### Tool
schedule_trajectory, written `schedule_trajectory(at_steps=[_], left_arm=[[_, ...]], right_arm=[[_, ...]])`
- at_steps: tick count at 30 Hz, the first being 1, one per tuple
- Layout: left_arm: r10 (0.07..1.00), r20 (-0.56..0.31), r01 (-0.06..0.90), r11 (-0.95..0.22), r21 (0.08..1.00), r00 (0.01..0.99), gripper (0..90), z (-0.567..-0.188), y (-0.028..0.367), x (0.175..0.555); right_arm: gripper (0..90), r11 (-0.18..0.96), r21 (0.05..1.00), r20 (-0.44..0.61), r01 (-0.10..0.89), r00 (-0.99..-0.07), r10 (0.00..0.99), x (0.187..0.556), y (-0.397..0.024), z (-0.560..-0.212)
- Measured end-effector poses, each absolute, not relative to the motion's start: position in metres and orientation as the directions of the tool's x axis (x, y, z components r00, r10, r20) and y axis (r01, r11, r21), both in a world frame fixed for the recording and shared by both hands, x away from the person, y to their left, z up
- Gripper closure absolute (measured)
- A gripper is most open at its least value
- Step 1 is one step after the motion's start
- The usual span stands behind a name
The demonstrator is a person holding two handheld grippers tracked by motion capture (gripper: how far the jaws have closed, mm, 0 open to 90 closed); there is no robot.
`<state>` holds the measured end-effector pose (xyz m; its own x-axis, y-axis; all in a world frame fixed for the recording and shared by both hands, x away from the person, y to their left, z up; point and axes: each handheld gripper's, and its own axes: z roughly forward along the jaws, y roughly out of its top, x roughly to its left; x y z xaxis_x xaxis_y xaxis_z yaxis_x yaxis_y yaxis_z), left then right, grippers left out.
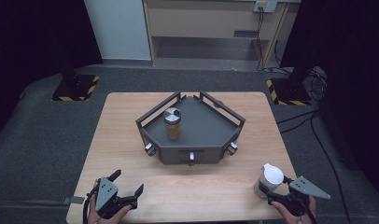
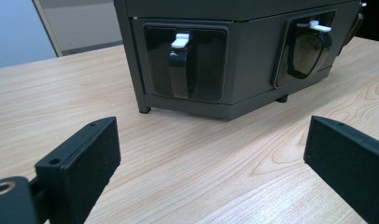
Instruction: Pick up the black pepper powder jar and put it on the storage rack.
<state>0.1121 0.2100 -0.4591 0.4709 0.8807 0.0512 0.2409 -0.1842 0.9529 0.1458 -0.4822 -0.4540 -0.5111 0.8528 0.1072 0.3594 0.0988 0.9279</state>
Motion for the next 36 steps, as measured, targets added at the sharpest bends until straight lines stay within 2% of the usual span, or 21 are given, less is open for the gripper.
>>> schedule_trajectory(at_steps=[8,36], left_arm=[[0.886,0.045,0.246,-0.177,0.953,0.462,3.3,-0.4596,0.2117,0.1117],[0.876,0.026,0.269,-0.176,0.947,0.481,2.3,-0.4588,0.2142,0.1148]], right_arm=[[28.6,0.096,0.93,0.1,0.355,-0.497,0.862,0.1442,-0.4808,-0.4572],[31.1,0.153,0.926,0.042,0.346,-0.497,0.866,0.1401,-0.4761,-0.448]])
